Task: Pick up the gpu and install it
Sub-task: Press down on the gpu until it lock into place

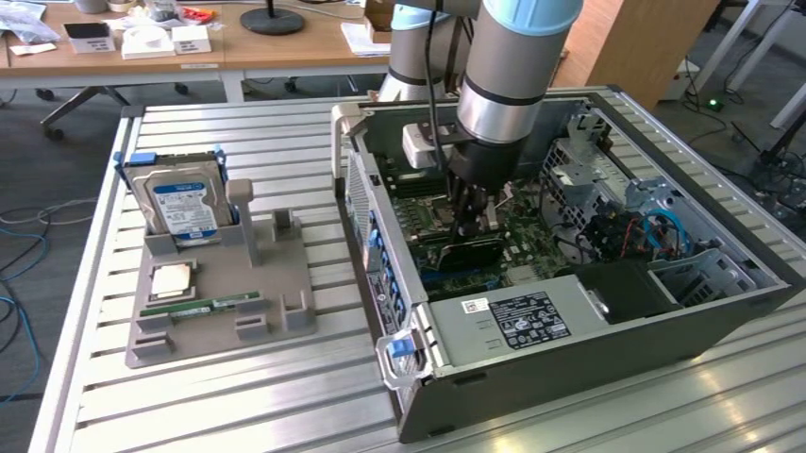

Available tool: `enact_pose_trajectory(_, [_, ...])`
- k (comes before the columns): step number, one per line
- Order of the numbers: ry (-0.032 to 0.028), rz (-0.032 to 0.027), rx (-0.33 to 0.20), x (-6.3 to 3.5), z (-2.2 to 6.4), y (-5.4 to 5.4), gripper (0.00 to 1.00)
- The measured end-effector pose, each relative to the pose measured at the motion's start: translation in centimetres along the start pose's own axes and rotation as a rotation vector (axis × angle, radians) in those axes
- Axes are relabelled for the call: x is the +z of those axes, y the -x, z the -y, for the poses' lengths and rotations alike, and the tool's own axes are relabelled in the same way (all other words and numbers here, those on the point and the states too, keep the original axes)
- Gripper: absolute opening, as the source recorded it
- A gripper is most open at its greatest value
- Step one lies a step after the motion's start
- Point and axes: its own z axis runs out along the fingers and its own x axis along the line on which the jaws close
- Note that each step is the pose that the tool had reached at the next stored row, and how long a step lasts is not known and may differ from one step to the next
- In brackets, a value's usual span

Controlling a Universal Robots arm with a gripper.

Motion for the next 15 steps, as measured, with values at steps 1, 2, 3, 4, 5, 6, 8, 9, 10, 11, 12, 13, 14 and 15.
enact_pose_trajectory(1, [0.0, 0.0001, 0.0, 0.0, 0.0, 0.0, 0.11])
enact_pose_trajectory(2, [-0.0001, 0.0003, 0.0, 0.01, -0.01, 0.0, 0.11])
enact_pose_trajectory(3, [-0.0003, 0.0006, 0.0, 0.01, -0.02, 0.0, 0.11])
enact_pose_trajectory(4, [-0.0002, 0.0011, 0.0, 0.01, -0.05, -0.01, 0.11])
enact_pose_trajectory(5, [0.0, 0.0015, 0.0, 0.03, -0.08, -0.02, 0.11])
enact_pose_trajectory(6, [0.0, 0.0021, 0.0, 0.05, -0.11, -0.02, 0.11])
enact_pose_trajectory(8, [0.0, 0.002, 0.0, 0.05, -0.12, -0.02, 0.11])
enact_pose_trajectory(9, [0.0, 0.002, 0.0, 0.05, -0.13, -0.02, 0.11])
enact_pose_trajectory(10, [0.0, 0.0021, 0.0, 0.06, -0.13, -0.02, 0.11])
enact_pose_trajectory(11, [-0.0001, 0.0021, 0.0, 0.06, -0.13, -0.02, 0.11])
enact_pose_trajectory(12, [-0.0001, 0.0021, 0.0, 0.06, -0.13, -0.03, 0.11])
enact_pose_trajectory(13, [-0.0001, 0.0022, 0.0, 0.06, -0.13, -0.02, 0.11])
enact_pose_trajectory(14, [-0.0001, 0.0022, 0.0, 0.06, -0.13, -0.02, 0.11])
enact_pose_trajectory(15, [0.0, 0.0021, 0.0, 0.06, -0.13, -0.03, 0.11])
